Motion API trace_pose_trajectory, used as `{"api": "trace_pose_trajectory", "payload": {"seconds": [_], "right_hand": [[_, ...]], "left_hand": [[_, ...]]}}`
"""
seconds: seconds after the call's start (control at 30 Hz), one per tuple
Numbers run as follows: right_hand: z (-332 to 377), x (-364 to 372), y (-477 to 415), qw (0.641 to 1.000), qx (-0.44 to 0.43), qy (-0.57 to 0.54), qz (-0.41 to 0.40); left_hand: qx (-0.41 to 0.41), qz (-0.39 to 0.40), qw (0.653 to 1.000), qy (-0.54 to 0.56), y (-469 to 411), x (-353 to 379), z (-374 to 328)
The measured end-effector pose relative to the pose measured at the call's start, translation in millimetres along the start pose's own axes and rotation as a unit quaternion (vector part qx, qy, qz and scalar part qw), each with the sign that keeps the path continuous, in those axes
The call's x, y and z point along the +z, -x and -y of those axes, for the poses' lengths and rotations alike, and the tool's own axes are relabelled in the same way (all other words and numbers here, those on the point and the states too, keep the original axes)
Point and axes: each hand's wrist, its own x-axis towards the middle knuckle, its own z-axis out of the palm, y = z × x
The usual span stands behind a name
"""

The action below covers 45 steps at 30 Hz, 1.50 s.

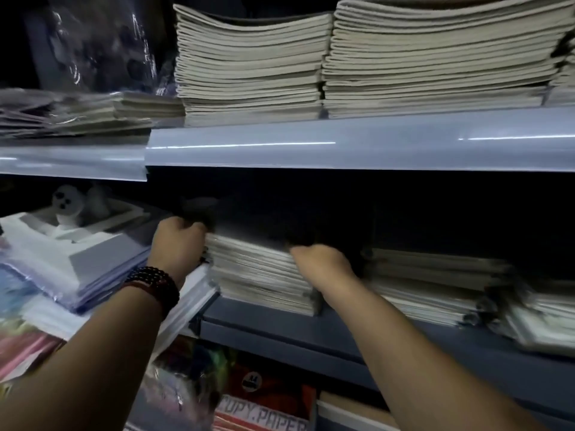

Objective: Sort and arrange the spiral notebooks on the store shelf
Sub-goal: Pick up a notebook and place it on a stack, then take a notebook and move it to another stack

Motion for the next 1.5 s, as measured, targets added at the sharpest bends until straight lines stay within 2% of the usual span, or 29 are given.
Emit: {"api": "trace_pose_trajectory", "payload": {"seconds": [0.1, 0.2, 0.27, 0.4, 0.47, 0.7, 0.93, 1.1, 1.2, 1.3, 1.5], "right_hand": [[-2, 5, -10, 0.998, -0.011, 0.057, -0.01], [-5, 4, -8, 0.999, -0.008, 0.025, -0.028], [-11, 2, -1, 0.998, -0.026, -0.01, -0.05], [-31, -9, 27, 0.985, -0.116, -0.053, -0.116], [-42, -18, 47, 0.98, -0.155, -0.052, -0.116], [-100, -62, 126, 0.952, -0.247, 0.106, -0.148], [-173, -129, 192, 0.935, -0.199, 0.197, -0.215], [-234, -199, 222, 0.909, -0.117, 0.285, -0.279], [-268, -243, 237, 0.894, -0.069, 0.303, -0.324], [-287, -276, 244, 0.883, -0.031, 0.307, -0.353], [-314, -300, 244, 0.879, -0.042, 0.255, -0.401]], "left_hand": [[-0.019, 0.019, 0.999, -0.036, -11, 0, 7], [-0.017, 0.055, 0.997, -0.046, -5, -6, 9], [-0.011, 0.049, 0.997, -0.063, 3, -18, 12], [0.05, 0.002, 0.992, -0.119, 37, -48, 13], [0.092, 0.004, 0.986, -0.142, 66, -52, 8], [0.191, 0.158, 0.956, -0.154, 172, -9, -8], [0.305, 0.25, 0.905, -0.156, 247, 85, -14], [0.361, 0.284, 0.873, -0.165, 277, 154, -31], [0.387, 0.306, 0.855, -0.161, 297, 196, -47], [0.395, 0.312, 0.851, -0.15, 316, 229, -58], [0.371, 0.258, 0.877, -0.162, 337, 248, -71]]}}
